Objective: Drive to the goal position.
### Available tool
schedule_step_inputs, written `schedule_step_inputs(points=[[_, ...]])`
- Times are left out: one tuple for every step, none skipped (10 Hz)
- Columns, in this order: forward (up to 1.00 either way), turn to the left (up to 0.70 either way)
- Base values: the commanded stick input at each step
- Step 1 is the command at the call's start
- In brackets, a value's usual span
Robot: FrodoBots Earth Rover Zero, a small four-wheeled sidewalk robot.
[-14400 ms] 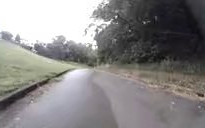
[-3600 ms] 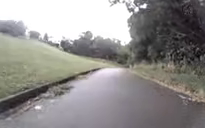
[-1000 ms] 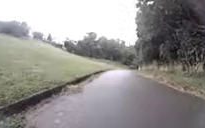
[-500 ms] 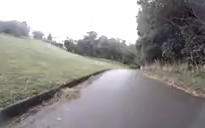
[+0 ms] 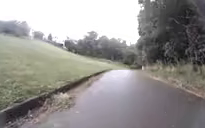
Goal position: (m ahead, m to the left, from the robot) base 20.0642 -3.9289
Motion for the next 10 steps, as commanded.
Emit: schedule_step_inputs(points=[[0.70,-0.15],[0.70,-0.15],[0.70,-0.15],[0.70,-0.15],[0.70,-0.15],[0.70,-0.15],[0.70,-0.15],[0.70,-0.16],[0.70,-0.16],[0.70,-0.16]])
